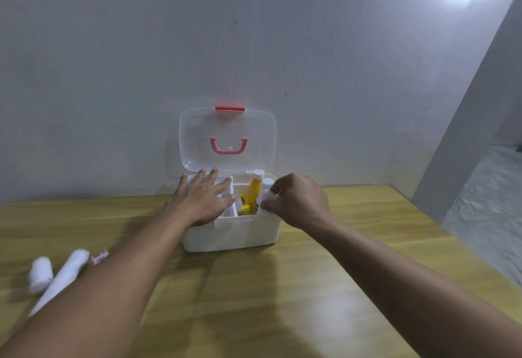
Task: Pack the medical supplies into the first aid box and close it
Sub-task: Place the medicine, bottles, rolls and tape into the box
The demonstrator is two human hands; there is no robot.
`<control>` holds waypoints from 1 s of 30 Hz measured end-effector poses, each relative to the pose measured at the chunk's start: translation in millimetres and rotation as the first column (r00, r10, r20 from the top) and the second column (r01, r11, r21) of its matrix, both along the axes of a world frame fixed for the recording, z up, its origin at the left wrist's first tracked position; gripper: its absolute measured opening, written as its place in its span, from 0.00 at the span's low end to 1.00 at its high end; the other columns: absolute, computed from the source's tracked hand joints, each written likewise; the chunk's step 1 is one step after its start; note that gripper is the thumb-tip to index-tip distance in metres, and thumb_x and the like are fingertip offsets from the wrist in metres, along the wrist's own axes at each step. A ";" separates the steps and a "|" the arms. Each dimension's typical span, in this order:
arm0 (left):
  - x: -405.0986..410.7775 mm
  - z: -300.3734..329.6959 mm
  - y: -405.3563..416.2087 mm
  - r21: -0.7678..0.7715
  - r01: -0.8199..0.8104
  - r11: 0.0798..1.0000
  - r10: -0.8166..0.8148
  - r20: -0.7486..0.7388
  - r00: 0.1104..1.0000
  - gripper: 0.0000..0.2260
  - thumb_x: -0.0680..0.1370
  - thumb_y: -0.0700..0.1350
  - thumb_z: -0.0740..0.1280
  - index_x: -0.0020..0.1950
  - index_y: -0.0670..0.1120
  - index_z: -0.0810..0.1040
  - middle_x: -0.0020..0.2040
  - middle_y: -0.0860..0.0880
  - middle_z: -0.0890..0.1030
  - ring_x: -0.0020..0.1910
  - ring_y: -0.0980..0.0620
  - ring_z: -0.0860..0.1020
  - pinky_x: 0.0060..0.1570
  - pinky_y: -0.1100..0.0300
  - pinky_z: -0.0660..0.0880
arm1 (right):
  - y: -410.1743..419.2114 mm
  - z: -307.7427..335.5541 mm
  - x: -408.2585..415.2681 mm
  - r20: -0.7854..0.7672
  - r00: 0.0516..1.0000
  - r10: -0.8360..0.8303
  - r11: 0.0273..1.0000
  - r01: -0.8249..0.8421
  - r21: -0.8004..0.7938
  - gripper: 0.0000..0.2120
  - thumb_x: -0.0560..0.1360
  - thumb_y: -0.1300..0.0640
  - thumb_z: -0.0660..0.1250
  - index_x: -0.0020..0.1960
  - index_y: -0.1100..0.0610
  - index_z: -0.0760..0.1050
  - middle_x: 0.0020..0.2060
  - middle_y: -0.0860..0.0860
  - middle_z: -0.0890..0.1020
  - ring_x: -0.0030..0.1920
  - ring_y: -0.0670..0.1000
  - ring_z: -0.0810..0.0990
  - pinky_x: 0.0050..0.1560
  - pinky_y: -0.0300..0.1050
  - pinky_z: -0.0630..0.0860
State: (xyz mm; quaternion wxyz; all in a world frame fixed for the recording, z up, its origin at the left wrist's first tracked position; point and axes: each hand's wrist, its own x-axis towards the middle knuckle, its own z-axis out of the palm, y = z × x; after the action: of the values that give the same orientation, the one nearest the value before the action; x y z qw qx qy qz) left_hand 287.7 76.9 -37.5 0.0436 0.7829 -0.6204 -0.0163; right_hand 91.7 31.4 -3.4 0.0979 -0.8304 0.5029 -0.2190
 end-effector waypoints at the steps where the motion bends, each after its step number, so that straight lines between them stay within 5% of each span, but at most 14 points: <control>1: -0.1 0.0 0.0 0.002 0.001 1.000 -0.001 0.003 1.000 0.26 0.80 0.63 0.44 0.77 0.58 0.47 0.80 0.49 0.43 0.78 0.47 0.41 0.75 0.42 0.41 | -0.3 0.8 0.1 -0.022 1.000 -0.002 1.000 0.002 0.001 0.12 0.69 0.46 0.70 0.49 0.49 0.83 0.46 0.50 0.85 0.45 0.55 0.80 0.41 0.46 0.78; 6: -0.5 0.7 -0.1 0.003 -0.001 1.000 0.001 -0.004 1.000 0.26 0.80 0.62 0.44 0.77 0.59 0.47 0.80 0.50 0.43 0.78 0.48 0.41 0.75 0.42 0.40 | -0.5 6.0 3.5 -0.211 0.976 0.057 0.996 -0.072 -0.061 0.12 0.75 0.45 0.65 0.53 0.49 0.82 0.48 0.52 0.83 0.43 0.55 0.77 0.43 0.45 0.71; 12: 0.3 -0.3 -0.1 0.003 -0.001 1.000 0.001 -0.001 1.000 0.26 0.80 0.62 0.44 0.77 0.58 0.47 0.80 0.49 0.42 0.78 0.48 0.41 0.75 0.42 0.40 | -1.4 14.2 5.6 -0.151 0.966 0.208 0.978 -0.209 0.009 0.08 0.74 0.53 0.70 0.51 0.51 0.84 0.50 0.49 0.83 0.45 0.50 0.77 0.41 0.44 0.74; 19: 1.0 -1.2 -0.8 -0.004 0.005 1.000 -0.005 0.005 1.000 0.26 0.80 0.62 0.45 0.77 0.58 0.47 0.80 0.49 0.43 0.78 0.47 0.41 0.75 0.41 0.41 | -5.5 10.7 4.4 -0.258 0.916 0.306 0.931 -0.345 -0.121 0.08 0.74 0.58 0.68 0.50 0.51 0.84 0.46 0.50 0.84 0.43 0.52 0.80 0.41 0.49 0.80; 26: 0.7 -0.6 -0.1 -0.003 0.000 1.000 0.000 -0.005 1.000 0.26 0.80 0.62 0.45 0.77 0.59 0.47 0.80 0.49 0.43 0.78 0.47 0.41 0.75 0.41 0.41 | -10.3 4.9 -0.6 -0.395 0.840 0.372 0.781 -0.513 -0.357 0.06 0.74 0.60 0.69 0.47 0.52 0.82 0.42 0.49 0.79 0.39 0.51 0.74 0.41 0.45 0.69; 30: -0.3 -0.1 -0.1 -0.006 0.002 1.000 -0.002 -0.005 1.000 0.26 0.80 0.62 0.45 0.77 0.58 0.47 0.80 0.49 0.42 0.78 0.47 0.41 0.75 0.41 0.41 | -9.8 2.2 -4.3 -0.437 0.791 0.429 0.750 -0.581 -0.315 0.06 0.74 0.60 0.69 0.48 0.52 0.83 0.44 0.50 0.80 0.42 0.51 0.77 0.41 0.44 0.67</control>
State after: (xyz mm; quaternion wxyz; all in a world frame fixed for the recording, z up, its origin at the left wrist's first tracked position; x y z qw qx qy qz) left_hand 287.4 76.9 -37.6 0.0472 0.7822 -0.6211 -0.0166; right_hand 87.4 21.6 -1.3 -0.1203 -0.9611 0.2025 -0.1444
